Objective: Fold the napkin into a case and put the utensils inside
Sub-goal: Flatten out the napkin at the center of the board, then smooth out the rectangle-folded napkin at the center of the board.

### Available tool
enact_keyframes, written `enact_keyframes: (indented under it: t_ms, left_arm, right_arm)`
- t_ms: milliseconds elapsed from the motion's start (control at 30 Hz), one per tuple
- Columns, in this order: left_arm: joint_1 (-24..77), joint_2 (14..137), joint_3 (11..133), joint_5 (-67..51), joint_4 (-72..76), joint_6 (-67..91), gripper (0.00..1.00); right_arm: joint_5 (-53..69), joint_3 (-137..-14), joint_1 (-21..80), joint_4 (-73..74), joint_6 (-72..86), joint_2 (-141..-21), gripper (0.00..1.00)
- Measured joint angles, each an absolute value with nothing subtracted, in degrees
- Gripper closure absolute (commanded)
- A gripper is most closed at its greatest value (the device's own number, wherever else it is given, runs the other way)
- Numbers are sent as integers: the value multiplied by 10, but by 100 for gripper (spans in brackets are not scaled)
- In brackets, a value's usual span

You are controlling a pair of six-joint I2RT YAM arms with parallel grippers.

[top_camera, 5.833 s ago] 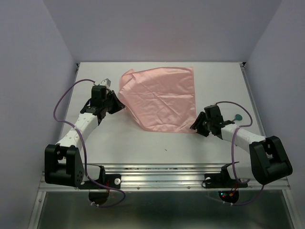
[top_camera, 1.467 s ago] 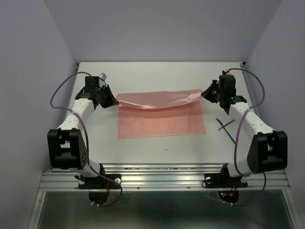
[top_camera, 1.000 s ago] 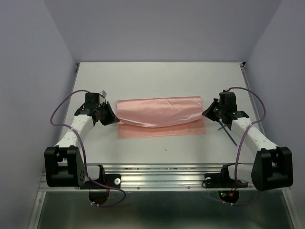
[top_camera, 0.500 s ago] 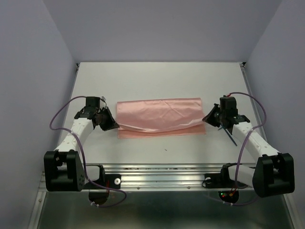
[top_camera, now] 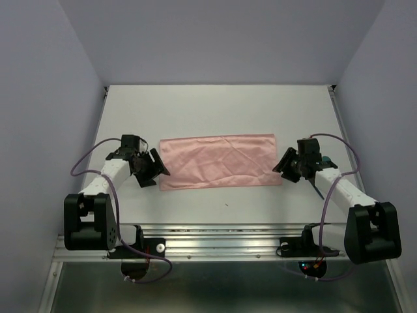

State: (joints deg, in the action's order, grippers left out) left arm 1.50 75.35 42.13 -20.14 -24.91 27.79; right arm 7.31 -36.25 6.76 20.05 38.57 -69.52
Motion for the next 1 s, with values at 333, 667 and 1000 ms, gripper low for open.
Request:
enact_keyframes:
  t_ms: [333,667,1000]
  left_arm:
    - [15,708,522,-126,-311,278,22]
    - [78,801,580,-109,-251,275,69]
    - [158,976,653,-145,-183,274,100]
  right_arm:
    - [40,-403,68,213,369,-694,40]
    - [45,-467,68,176,357,-760,96]
    - [91,-583,80,127,334,-947,98]
